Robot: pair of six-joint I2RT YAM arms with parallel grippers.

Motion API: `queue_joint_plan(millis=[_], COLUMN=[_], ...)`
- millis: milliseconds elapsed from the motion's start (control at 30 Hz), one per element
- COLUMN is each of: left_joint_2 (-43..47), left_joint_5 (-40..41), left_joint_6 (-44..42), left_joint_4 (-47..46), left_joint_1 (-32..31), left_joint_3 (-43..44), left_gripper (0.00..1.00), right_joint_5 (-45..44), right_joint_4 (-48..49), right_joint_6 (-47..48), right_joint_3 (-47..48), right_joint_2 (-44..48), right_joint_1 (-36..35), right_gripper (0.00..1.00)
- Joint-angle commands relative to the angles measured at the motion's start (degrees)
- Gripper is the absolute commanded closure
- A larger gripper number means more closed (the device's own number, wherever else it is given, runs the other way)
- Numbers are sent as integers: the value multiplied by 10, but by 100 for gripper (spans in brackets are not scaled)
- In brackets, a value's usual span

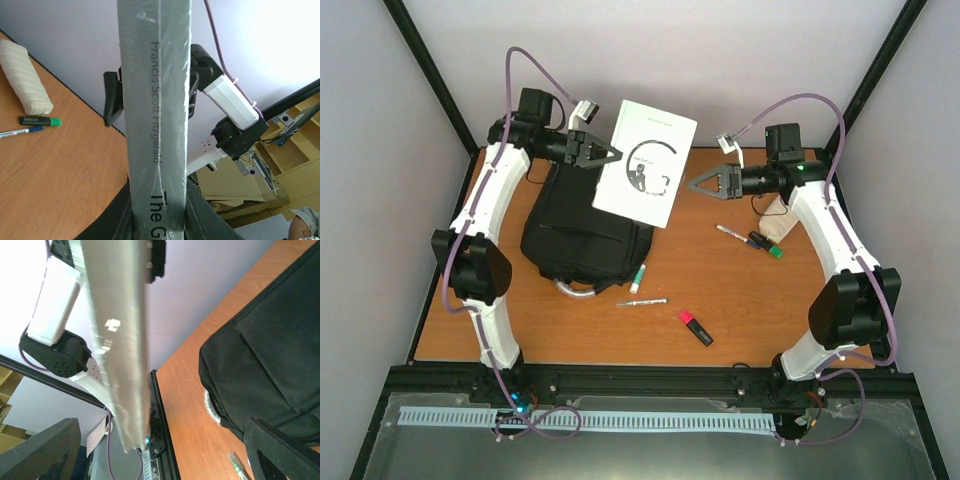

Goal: Pack the student bag
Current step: Pick up the book from the center of the board.

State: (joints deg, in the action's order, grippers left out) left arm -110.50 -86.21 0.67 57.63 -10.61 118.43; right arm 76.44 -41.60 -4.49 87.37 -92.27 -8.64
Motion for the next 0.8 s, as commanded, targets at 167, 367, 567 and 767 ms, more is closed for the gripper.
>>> queue_joint_plan(millis=[167,367,567,767], left_joint_2=[34,43,48,69], left_joint_5=[-98,-34,5,77], left_joint_6=[-4,181,181,255], left_joint_4=[-12,-146,-146,-215], left_joint_1=[-1,1,1,0], left_joint_3=[-1,-33,-46,-127], left_gripper=[99,99,99,65], right_joint_5=[19,-59,-36,-42], right_joint_4=[-8,67,134,169], right_joint_6=[49,-53,-139,-227], right_joint_3=[27,47,77,52], right_joint_2=[24,-6,-38,-18], right_joint_1=[-32,-88,-98,-91], right_gripper=[7,3,7,13])
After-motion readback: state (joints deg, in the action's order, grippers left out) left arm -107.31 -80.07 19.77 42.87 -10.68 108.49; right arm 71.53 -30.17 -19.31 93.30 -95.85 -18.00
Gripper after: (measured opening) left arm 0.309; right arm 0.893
